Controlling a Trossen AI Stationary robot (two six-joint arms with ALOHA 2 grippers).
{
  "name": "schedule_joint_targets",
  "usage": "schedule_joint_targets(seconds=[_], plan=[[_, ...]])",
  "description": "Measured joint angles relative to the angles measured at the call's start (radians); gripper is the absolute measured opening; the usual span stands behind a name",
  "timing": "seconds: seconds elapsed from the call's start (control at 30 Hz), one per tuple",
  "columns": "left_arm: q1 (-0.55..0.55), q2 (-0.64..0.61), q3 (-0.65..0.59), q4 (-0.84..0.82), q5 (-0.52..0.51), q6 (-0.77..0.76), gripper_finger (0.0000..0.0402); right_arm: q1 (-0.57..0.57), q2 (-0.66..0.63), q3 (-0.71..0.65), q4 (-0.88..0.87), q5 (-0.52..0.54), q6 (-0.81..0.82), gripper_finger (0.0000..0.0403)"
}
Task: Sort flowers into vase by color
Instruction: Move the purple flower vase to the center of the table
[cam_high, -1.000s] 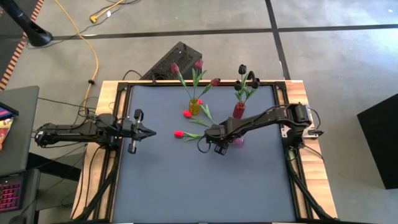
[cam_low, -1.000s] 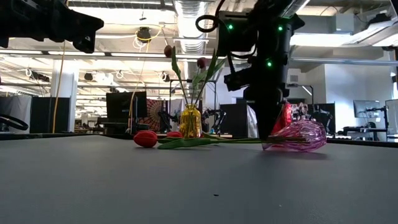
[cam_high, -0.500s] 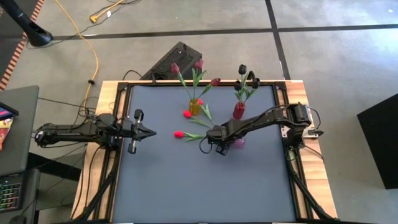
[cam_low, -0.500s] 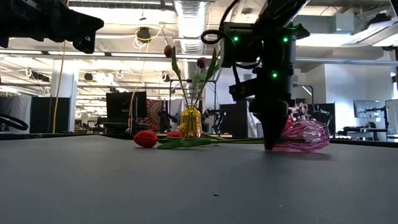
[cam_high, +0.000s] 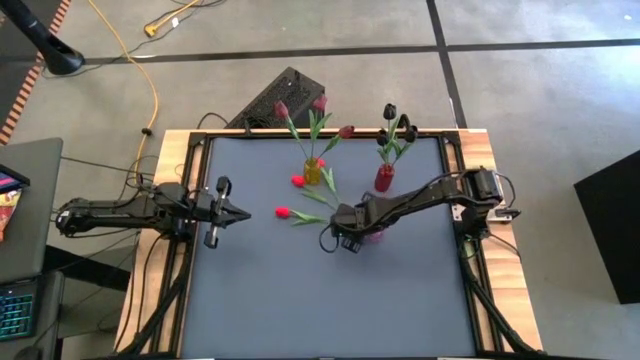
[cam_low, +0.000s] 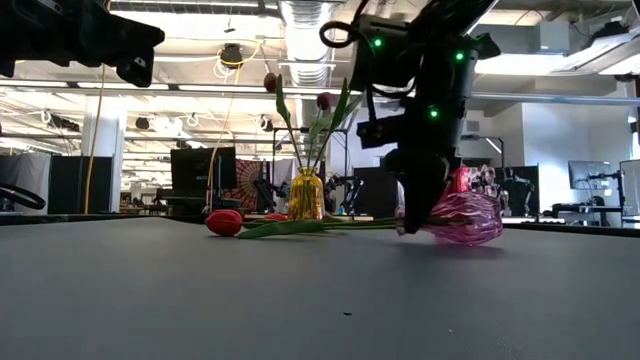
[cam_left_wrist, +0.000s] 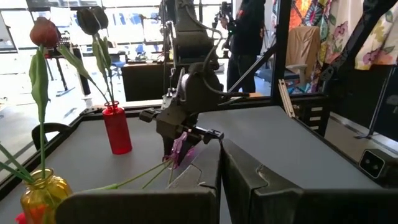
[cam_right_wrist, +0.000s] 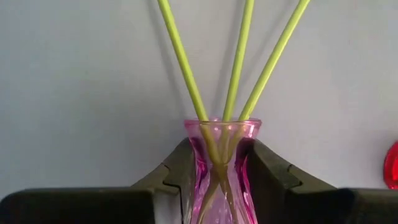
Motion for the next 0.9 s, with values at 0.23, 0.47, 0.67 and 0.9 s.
schedule_joint_targets(seconds=[0.23,0.47,0.67,0.9], plan=[[0.0,0.0,0.0,0.0,0.0,0.0,0.0,0.058,-0.012,0.0,-0.021,0.059,0.141,0.0136],[0.0,0.0,0.0,0.009,-0.001,0.0,0.0,0.121,-0.071,-0.001,-0.037,0.219,0.305,0.0136],[0.0,0.0,0.0,0.009,-0.001,0.0,0.0,0.182,-0.126,-0.001,-0.055,0.325,0.404,0.0136],[0.0,0.0,0.0,0.012,0.0,0.0,0.0,0.292,-0.147,-0.001,-0.141,0.5,0.571,0.0136]])
